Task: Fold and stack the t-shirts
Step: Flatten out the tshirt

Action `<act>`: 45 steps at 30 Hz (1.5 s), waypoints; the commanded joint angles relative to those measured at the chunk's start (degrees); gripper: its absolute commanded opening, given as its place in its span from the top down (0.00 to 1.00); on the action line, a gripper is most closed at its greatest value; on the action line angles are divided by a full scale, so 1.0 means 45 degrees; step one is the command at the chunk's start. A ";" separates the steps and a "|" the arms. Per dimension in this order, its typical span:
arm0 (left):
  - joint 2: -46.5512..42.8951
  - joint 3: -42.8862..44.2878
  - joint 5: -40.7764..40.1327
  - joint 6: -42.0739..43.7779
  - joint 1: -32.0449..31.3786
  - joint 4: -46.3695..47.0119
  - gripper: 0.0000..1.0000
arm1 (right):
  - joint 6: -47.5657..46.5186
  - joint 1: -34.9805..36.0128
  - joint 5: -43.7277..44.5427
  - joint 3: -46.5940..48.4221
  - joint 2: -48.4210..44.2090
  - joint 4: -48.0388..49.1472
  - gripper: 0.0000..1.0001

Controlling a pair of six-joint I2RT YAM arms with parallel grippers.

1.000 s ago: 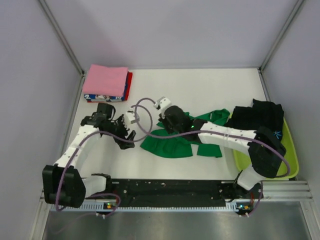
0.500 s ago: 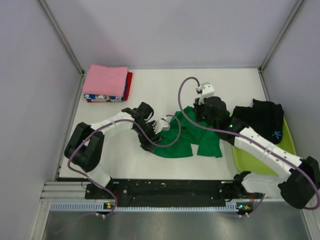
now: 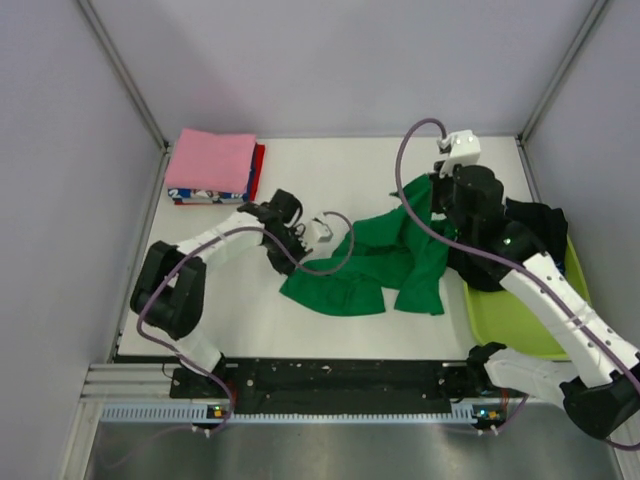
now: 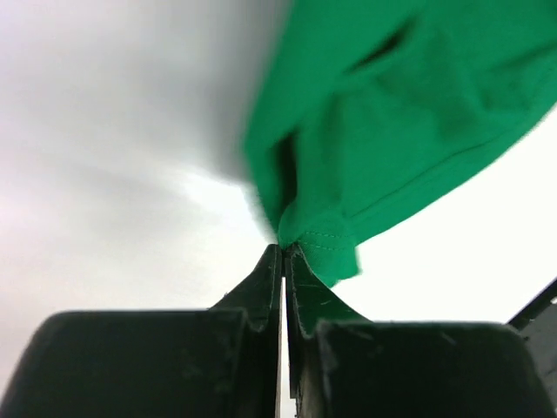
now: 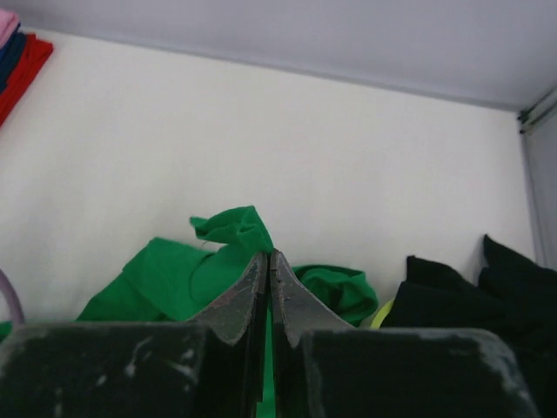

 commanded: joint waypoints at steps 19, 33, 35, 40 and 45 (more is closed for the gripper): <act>-0.7874 0.5624 -0.3654 0.2167 0.6158 -0.0400 1.00 | -0.2465 -0.0644 -0.0383 0.8181 -0.1723 -0.2241 1.00; -0.7816 0.3830 -0.3211 0.2579 0.6647 -0.0535 1.00 | -0.4340 -0.2125 -0.0132 0.9760 0.4790 0.0023 1.00; -0.7875 0.3264 -0.2505 0.2540 0.6647 -0.0673 1.00 | -0.3911 -0.2693 -0.0076 1.0346 0.6974 -0.0015 1.00; -0.7876 0.1741 -0.1781 0.2345 0.6647 -0.0577 1.00 | -0.3579 -0.2774 0.0726 1.2512 1.0752 -0.2156 0.18; -0.7739 0.0645 -0.1195 0.2110 0.6627 -0.0147 1.00 | -0.3793 -0.1741 0.1937 1.0085 1.0157 -0.3083 0.05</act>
